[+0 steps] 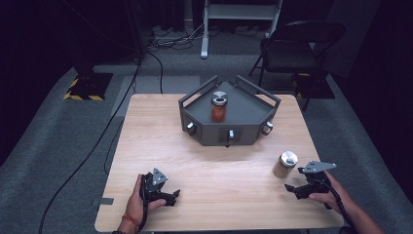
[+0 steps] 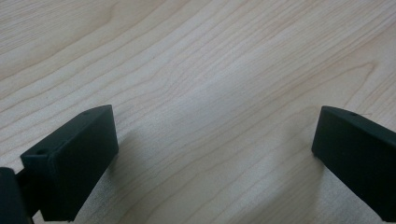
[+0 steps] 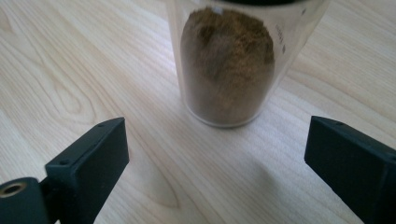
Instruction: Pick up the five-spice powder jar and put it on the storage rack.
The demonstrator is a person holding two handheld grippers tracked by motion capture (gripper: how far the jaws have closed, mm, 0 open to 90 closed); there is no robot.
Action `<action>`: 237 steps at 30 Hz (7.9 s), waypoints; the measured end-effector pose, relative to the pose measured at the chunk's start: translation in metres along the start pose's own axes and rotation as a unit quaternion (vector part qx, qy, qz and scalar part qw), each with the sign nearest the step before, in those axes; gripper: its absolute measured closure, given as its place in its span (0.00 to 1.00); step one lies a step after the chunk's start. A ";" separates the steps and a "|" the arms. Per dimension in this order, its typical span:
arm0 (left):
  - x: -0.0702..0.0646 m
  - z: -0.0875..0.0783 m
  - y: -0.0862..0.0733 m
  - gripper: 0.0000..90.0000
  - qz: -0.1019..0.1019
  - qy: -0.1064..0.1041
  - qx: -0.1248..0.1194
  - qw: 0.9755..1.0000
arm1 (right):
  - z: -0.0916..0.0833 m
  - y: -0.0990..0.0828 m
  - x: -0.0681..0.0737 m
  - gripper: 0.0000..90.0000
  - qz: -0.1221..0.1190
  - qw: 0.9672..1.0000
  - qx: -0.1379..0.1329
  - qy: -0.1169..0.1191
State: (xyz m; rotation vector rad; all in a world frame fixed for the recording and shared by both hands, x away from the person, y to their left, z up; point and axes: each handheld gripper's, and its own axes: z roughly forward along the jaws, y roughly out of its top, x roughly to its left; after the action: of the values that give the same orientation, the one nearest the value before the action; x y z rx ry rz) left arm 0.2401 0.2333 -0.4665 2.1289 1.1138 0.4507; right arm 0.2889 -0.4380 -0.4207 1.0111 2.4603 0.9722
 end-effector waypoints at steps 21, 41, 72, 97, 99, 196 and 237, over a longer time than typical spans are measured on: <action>0.000 0.000 0.000 0.00 0.000 -0.001 0.000 1.000 | -0.007 0.016 0.004 0.07 -0.004 1.000 -0.008 -0.016; 0.000 0.000 0.000 0.00 0.001 -0.001 0.000 1.000 | 0.015 0.023 0.006 0.11 0.019 0.999 -0.030 -0.028; 0.000 0.001 0.001 0.00 0.001 -0.001 0.000 1.000 | 0.034 0.019 0.012 0.34 -0.003 0.998 -0.058 -0.032; 0.000 0.001 0.001 0.00 0.001 -0.001 0.000 1.000 | 0.006 0.037 0.014 0.34 0.002 0.994 -0.090 -0.057; 0.000 0.001 0.001 0.00 0.001 -0.001 0.000 1.000 | 0.005 0.040 0.014 0.34 0.002 0.994 -0.089 -0.057; -0.001 0.001 0.001 0.00 -0.001 0.001 0.000 1.000 | 0.062 0.221 0.037 0.34 -0.014 0.983 -0.173 -0.063; -0.001 0.001 0.000 0.00 0.003 0.000 -0.001 1.000 | 0.100 0.229 0.023 0.34 0.002 0.990 -0.131 -0.051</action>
State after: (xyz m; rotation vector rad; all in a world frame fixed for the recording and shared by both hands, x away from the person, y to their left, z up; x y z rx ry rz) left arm 0.2404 0.2324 -0.4667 2.1309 1.1076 0.4545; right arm 0.4379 -0.2549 -0.3357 0.9523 2.1786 1.1782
